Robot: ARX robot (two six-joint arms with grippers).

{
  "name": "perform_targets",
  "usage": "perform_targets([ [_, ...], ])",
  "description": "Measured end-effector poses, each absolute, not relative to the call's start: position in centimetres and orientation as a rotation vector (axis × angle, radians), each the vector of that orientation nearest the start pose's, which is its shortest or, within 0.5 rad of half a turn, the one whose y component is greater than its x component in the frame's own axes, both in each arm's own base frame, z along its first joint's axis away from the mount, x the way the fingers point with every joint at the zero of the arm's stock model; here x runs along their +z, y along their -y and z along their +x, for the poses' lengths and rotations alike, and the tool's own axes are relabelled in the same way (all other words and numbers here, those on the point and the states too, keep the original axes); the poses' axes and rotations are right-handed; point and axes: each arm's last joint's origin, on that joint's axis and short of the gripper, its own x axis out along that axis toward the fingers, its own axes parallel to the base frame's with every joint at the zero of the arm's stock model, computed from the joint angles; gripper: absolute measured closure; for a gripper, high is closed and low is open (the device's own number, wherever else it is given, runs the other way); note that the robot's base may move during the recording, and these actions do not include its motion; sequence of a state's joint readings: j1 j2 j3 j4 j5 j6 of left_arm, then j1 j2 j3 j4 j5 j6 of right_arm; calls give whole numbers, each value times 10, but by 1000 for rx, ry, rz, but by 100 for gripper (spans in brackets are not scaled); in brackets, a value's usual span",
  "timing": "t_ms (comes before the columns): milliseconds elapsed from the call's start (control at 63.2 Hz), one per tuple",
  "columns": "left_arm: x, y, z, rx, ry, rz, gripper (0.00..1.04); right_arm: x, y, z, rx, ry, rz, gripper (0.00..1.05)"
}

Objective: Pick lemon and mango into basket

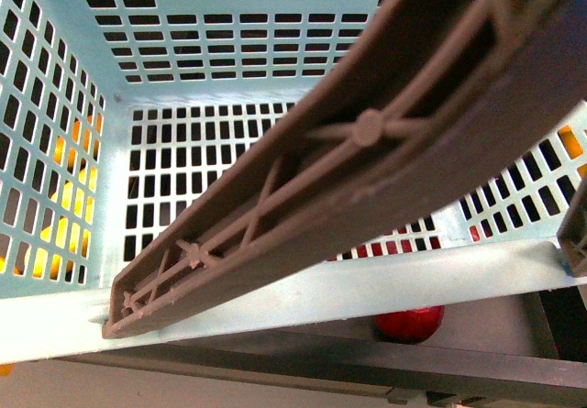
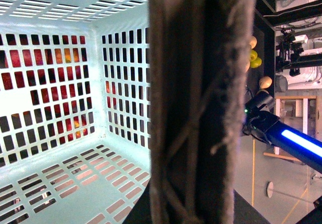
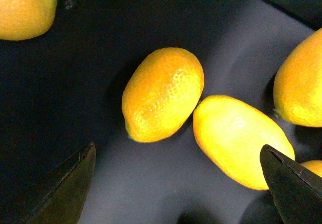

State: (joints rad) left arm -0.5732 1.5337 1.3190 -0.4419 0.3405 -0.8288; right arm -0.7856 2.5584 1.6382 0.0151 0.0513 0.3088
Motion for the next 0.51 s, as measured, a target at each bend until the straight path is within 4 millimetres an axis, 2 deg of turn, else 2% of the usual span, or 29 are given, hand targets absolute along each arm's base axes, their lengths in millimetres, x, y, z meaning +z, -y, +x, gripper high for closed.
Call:
perform_targets([
  [506,316,191,278,-545,-992,-662,100,-10,370,375,-919,-741,664,9],
])
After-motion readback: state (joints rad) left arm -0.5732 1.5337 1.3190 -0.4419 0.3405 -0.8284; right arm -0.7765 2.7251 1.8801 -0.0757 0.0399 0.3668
